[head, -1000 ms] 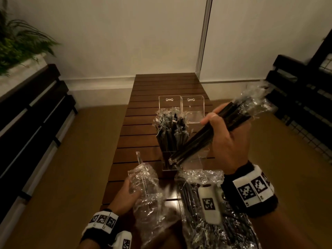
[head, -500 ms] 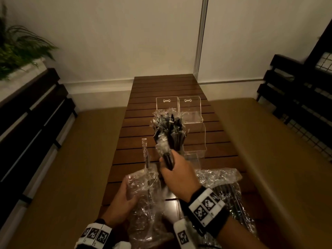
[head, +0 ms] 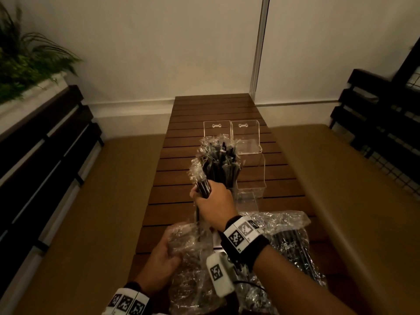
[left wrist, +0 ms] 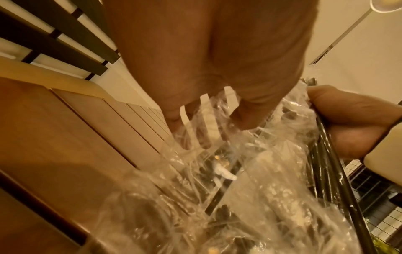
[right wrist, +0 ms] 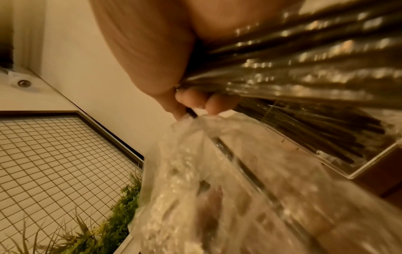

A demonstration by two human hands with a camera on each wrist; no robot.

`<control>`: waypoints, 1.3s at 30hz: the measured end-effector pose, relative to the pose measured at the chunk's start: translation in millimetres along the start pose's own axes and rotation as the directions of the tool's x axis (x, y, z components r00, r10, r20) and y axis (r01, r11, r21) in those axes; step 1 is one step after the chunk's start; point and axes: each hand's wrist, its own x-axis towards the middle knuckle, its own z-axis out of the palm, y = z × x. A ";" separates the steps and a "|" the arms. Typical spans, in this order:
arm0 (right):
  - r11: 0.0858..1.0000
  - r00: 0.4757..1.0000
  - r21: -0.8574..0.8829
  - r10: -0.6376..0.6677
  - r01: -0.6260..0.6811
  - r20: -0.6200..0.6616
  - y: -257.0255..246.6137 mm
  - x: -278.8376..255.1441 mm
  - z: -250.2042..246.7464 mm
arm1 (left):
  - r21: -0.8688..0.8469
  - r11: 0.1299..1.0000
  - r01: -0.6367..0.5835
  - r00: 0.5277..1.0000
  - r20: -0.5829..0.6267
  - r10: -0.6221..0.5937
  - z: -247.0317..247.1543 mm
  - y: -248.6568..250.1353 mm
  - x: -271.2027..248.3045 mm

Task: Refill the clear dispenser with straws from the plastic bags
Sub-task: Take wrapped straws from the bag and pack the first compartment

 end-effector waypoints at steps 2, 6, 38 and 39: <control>1.000 0.999 0.017 -0.023 0.024 -0.032 -2.5 -0.7 -4.7 | 0.041 0.997 -0.058 0.998 -0.005 0.058 -0.8 -1.2 2.4; 0.995 0.989 0.021 -0.091 0.094 -0.118 -10.5 -0.7 -21.2 | 0.063 0.997 -0.043 0.999 -0.019 0.045 -1.0 -8.2 12.3; 0.978 0.978 -0.011 -0.207 0.207 -0.027 -8.2 -0.3 -53.7 | 0.143 0.984 -0.110 0.930 -0.333 0.152 -19.1 54.4 43.6; 0.979 0.979 -0.009 -0.204 0.204 -0.024 -8.5 -0.6 -52.9 | 0.210 0.973 -0.100 0.960 -0.237 0.150 -18.1 59.3 48.9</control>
